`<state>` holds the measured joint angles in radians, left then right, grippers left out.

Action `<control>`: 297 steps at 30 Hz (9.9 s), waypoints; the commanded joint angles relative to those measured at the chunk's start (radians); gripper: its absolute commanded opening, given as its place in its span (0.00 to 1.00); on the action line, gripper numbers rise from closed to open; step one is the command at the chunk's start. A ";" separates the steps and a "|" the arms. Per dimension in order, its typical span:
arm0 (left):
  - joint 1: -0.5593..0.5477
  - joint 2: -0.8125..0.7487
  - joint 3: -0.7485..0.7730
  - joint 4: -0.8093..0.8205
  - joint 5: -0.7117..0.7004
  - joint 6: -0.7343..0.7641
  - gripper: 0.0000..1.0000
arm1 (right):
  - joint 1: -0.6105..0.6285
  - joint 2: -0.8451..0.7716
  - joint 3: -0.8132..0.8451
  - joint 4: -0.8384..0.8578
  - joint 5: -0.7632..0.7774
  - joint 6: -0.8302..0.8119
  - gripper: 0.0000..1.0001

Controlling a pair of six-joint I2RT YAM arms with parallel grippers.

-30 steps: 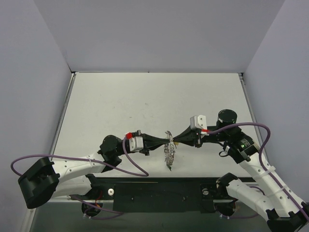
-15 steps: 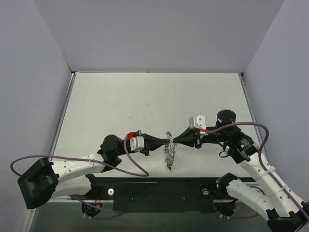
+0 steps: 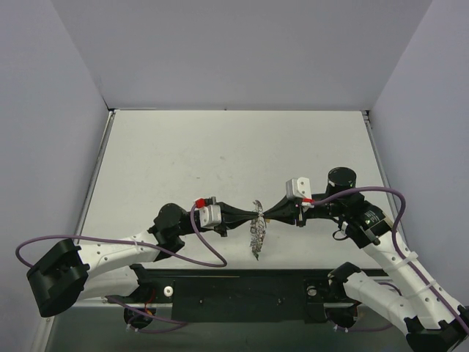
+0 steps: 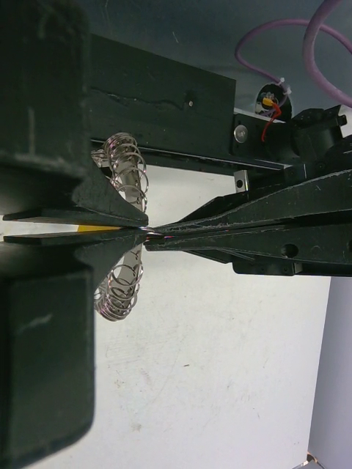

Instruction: Put the keys on the keyring

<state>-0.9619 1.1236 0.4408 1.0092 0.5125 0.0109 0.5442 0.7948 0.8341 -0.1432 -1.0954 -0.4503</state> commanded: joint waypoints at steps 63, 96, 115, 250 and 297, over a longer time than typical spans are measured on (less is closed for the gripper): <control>0.078 0.002 0.042 0.266 -0.085 -0.264 0.00 | -0.069 -0.034 -0.023 0.227 0.005 0.186 0.31; 0.087 0.019 0.050 0.194 -0.054 -0.200 0.00 | -0.131 0.101 0.080 0.219 0.184 0.526 0.14; 0.054 0.090 0.151 -0.052 -0.002 -0.195 0.00 | -0.337 0.043 -0.040 -0.030 0.172 0.506 0.51; -0.063 0.087 -0.151 -0.187 -0.138 -0.149 0.52 | 0.264 0.480 -0.174 -0.533 0.652 -0.568 0.29; -0.063 0.093 -0.140 -0.182 -0.147 -0.135 0.52 | 0.250 0.468 -0.009 -0.722 0.687 -0.597 0.00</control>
<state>-1.0203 1.2045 0.2638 0.7902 0.3630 -0.1429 0.8124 1.2919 0.7593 -0.7559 -0.3920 -1.0195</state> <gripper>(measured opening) 0.520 0.004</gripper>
